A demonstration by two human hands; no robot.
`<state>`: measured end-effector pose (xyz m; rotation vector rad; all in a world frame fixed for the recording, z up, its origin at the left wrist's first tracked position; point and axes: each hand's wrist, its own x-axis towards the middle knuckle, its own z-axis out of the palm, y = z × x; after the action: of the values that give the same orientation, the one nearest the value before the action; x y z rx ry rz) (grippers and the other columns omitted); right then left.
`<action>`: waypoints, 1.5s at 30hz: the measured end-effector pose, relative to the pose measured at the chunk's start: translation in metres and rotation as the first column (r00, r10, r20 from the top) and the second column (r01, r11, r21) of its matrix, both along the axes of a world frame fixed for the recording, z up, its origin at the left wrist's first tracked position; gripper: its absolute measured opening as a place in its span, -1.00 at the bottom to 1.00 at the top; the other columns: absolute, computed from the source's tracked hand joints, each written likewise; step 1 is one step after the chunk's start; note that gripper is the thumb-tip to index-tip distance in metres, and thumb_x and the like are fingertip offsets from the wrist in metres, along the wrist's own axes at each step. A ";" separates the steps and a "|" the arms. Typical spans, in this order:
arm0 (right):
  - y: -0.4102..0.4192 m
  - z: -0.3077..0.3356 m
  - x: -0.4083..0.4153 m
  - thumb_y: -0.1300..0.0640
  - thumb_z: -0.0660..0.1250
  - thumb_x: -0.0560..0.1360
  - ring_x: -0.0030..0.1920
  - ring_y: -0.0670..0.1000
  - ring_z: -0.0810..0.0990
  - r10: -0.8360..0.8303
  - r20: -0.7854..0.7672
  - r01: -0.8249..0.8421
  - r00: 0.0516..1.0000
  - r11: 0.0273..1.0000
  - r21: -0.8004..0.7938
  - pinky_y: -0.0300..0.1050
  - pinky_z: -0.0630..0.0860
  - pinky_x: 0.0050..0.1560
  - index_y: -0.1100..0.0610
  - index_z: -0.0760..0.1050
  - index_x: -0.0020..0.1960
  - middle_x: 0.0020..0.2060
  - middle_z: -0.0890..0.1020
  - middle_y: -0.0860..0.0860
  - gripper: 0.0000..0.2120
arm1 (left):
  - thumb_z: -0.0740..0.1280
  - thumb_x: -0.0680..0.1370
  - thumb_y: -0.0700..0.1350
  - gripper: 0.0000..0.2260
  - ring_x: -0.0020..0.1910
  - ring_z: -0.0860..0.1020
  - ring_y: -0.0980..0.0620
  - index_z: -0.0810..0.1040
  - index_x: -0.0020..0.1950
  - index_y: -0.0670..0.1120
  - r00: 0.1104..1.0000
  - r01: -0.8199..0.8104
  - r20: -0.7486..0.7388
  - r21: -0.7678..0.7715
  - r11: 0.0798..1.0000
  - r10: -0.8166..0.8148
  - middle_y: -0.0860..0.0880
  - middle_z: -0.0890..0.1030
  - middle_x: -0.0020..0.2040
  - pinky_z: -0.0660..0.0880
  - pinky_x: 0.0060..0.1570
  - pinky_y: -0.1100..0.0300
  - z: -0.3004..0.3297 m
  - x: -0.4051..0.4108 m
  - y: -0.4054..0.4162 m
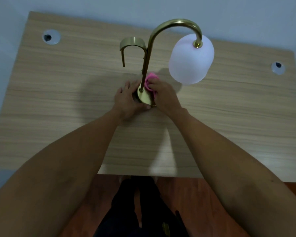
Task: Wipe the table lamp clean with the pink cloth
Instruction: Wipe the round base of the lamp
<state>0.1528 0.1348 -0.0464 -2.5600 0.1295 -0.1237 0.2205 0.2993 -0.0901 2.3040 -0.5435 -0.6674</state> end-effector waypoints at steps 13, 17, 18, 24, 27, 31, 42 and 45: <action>-0.004 0.004 -0.025 0.39 0.30 0.42 0.21 0.23 0.67 0.128 -0.045 -0.126 0.991 0.991 0.038 0.08 0.56 0.30 0.30 0.70 0.14 0.17 0.72 0.20 -0.66 | 0.59 0.34 0.23 0.01 0.69 -0.02 -0.05 0.16 0.67 0.07 1.000 0.019 0.019 0.017 1.000 -0.019 -0.04 0.18 0.68 -0.11 0.63 -0.05 0.009 -0.003 -0.002; -0.042 -0.003 -0.039 0.48 0.39 0.41 0.20 0.19 0.69 0.041 -0.037 -0.043 0.998 0.999 -0.029 -0.13 0.49 0.32 0.24 0.73 0.10 0.14 0.74 0.14 -0.66 | 0.59 0.38 0.16 -0.02 0.69 -0.07 -0.03 0.13 0.67 0.08 1.000 0.012 -0.004 0.023 1.000 -0.011 -0.05 0.13 0.70 -0.16 0.61 0.01 0.017 -0.005 -0.001; -0.045 -0.002 -0.034 0.48 0.38 0.42 0.21 0.20 0.69 -0.013 -0.033 0.012 0.999 0.999 -0.032 -0.19 0.45 0.31 0.24 0.73 0.12 0.14 0.74 0.16 -0.65 | 0.59 0.39 0.14 -0.03 0.69 -0.07 -0.04 0.13 0.67 0.08 1.000 0.011 -0.015 0.023 1.000 -0.010 -0.04 0.11 0.70 -0.16 0.62 0.01 0.017 -0.006 -0.001; -0.011 -0.003 -0.031 0.49 0.36 0.41 0.20 0.23 0.68 0.224 -0.029 -0.224 0.974 0.975 0.007 0.03 0.53 0.28 0.29 0.72 0.11 0.17 0.72 0.18 -0.67 | 0.57 0.41 0.14 -0.04 0.70 -0.05 -0.06 0.13 0.68 0.01 0.999 0.046 -0.019 0.056 0.997 -0.045 -0.10 0.13 0.69 -0.13 0.61 0.01 0.016 -0.001 0.001; -0.040 -0.001 -0.043 0.51 0.36 0.38 0.19 0.21 0.69 0.154 -0.061 -0.155 0.986 0.988 -0.011 0.00 0.54 0.29 0.26 0.74 0.07 0.16 0.73 0.14 -0.65 | 0.54 0.45 0.13 -0.07 0.69 -0.07 -0.09 0.10 0.69 0.03 0.998 0.064 -0.018 0.070 0.996 -0.063 -0.11 0.08 0.70 -0.13 0.62 -0.01 0.025 -0.003 0.001; -0.027 0.004 -0.025 0.49 0.33 0.39 0.18 0.25 0.69 0.081 -0.027 -0.082 0.996 0.996 -0.035 0.10 0.59 0.25 0.29 0.73 0.07 0.15 0.73 0.17 -0.66 | 0.53 0.49 0.06 -0.10 0.69 -0.06 -0.14 0.07 0.69 0.04 0.997 0.061 -0.043 0.071 0.996 -0.058 -0.10 0.04 0.71 -0.09 0.63 -0.03 0.037 -0.006 -0.001; -0.060 0.015 -0.047 0.49 0.27 0.45 0.01 -0.02 0.65 -0.337 -0.129 0.356 0.932 0.920 0.167 -0.29 0.52 0.05 0.25 0.72 0.08 0.06 0.74 0.14 -0.65 | 0.44 0.58 -0.04 -0.26 0.69 0.01 -0.15 0.13 0.68 0.04 0.975 0.220 -0.053 0.102 0.970 -0.216 -0.09 0.16 0.69 0.04 0.63 -0.13 0.035 0.016 0.009; -0.049 0.007 -0.021 0.50 0.25 0.47 -0.13 -0.15 0.57 -0.407 -0.237 0.471 0.882 0.739 0.483 -0.36 0.50 -0.03 0.56 0.54 0.01 -0.07 0.64 0.18 -0.83 | 0.43 0.58 -0.11 -0.37 0.57 0.32 -0.13 0.29 0.62 0.04 0.966 0.259 -0.001 0.051 0.965 -0.259 -0.08 0.41 0.57 0.24 0.52 -0.05 0.038 0.020 0.009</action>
<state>0.1318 0.0856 -0.0399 -1.9333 0.7210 -0.0991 0.2410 0.3088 -0.0519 2.3033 -0.8500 -0.8064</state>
